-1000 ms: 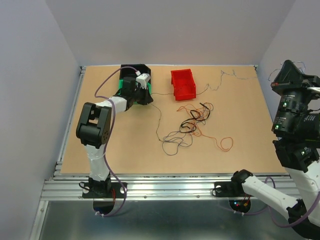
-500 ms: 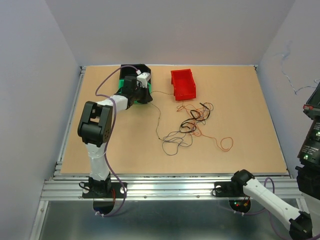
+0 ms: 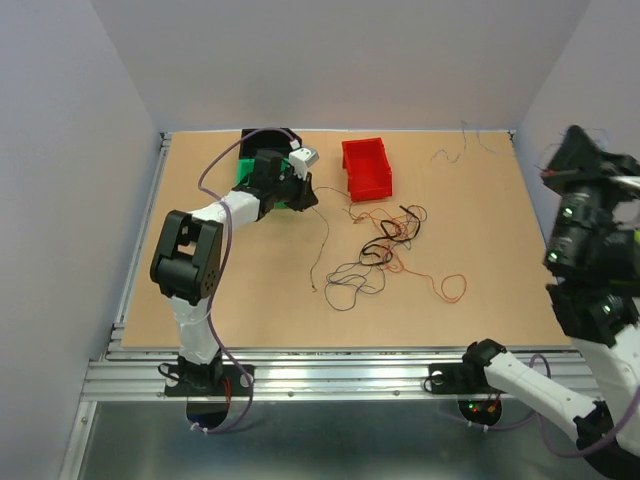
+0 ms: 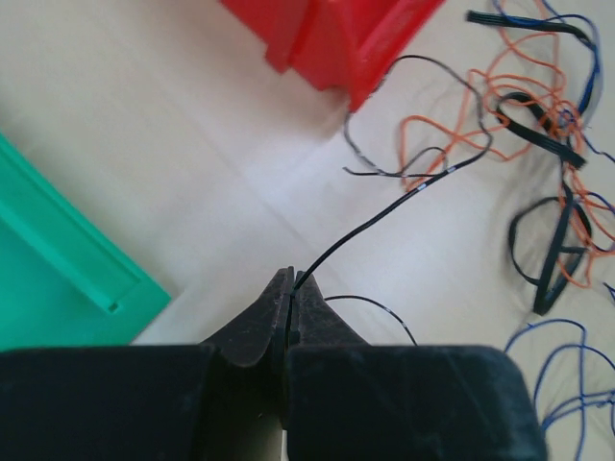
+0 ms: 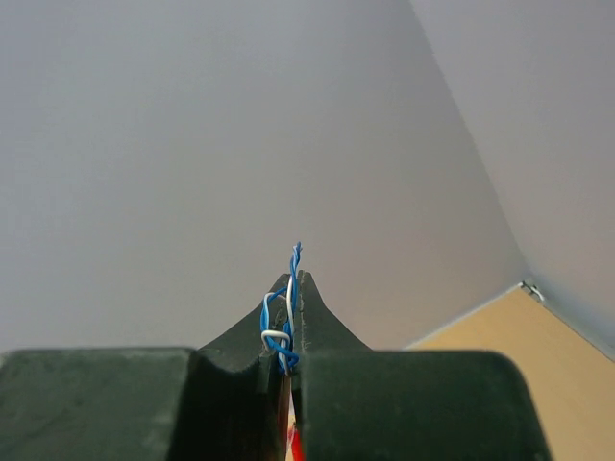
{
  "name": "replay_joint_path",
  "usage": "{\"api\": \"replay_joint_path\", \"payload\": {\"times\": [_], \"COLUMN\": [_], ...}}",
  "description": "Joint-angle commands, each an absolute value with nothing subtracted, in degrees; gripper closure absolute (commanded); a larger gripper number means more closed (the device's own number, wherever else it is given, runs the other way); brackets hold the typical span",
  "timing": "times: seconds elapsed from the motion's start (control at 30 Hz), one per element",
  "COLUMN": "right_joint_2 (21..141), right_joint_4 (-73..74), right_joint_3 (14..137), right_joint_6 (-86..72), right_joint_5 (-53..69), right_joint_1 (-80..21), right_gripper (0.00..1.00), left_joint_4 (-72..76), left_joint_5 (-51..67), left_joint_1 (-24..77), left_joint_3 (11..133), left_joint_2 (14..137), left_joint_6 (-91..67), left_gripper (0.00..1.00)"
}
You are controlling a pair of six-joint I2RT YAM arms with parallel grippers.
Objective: Untangle the cables
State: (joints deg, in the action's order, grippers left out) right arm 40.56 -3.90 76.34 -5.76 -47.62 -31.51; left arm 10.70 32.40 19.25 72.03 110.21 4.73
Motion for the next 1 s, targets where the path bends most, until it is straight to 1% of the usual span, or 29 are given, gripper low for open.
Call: {"api": "replay_joint_path", "payload": {"times": [0.0, 0.07, 0.23, 0.33, 0.37, 0.57, 0.73, 0.97], "right_joint_2": [50.3, 54.0, 60.5, 64.4, 65.5, 72.4, 78.0, 86.3], "right_joint_4": [-2.7, -2.7, -2.9, -3.1, -3.2, -3.7, -7.7, -9.9], "right_joint_3": [77.9, 78.4, 80.2, 81.4, 81.6, 82.3, 81.9, 84.5], "right_joint_6": [-5.1, -5.9, -6.5, -6.8, -7.1, -8.4, -7.9, -7.2], "right_joint_5": [-44.8, -42.5, -40.9, -39.7, -39.3, -36.7, -37.1, -36.9], "right_joint_1": [-31.5, -31.5, -31.4, -31.4, -31.4, -31.4, -31.3, -30.6], "right_gripper": [0.99, 0.99, 0.99, 0.99, 0.99, 0.99, 0.99, 0.99], "left_joint_4": [5.2, 1.7, -7.8, -8.8, -8.8, -7.8, -4.2, -2.3], "left_joint_5": [39.3, 40.5, 36.7, 36.2, 36.0, 34.9, 33.3, 31.5], "left_joint_1": [19.5, 19.9, 20.6, 20.7, 20.8, 21.4, 21.5, 22.8], "left_joint_3": [74.4, 74.0, 73.2, 68.9, 66.6, 61.8, 58.7, 57.2], "left_joint_2": [101.9, 98.9, 96.0, 93.0, 91.6, 87.2, 83.7, 83.5], "left_joint_6": [12.3, 16.9, 22.6, 25.3, 25.9, 27.2, 25.8, 25.7], "left_gripper": [1.0, 1.0, 1.0, 1.0, 1.0, 1.0, 1.0, 1.0]}}
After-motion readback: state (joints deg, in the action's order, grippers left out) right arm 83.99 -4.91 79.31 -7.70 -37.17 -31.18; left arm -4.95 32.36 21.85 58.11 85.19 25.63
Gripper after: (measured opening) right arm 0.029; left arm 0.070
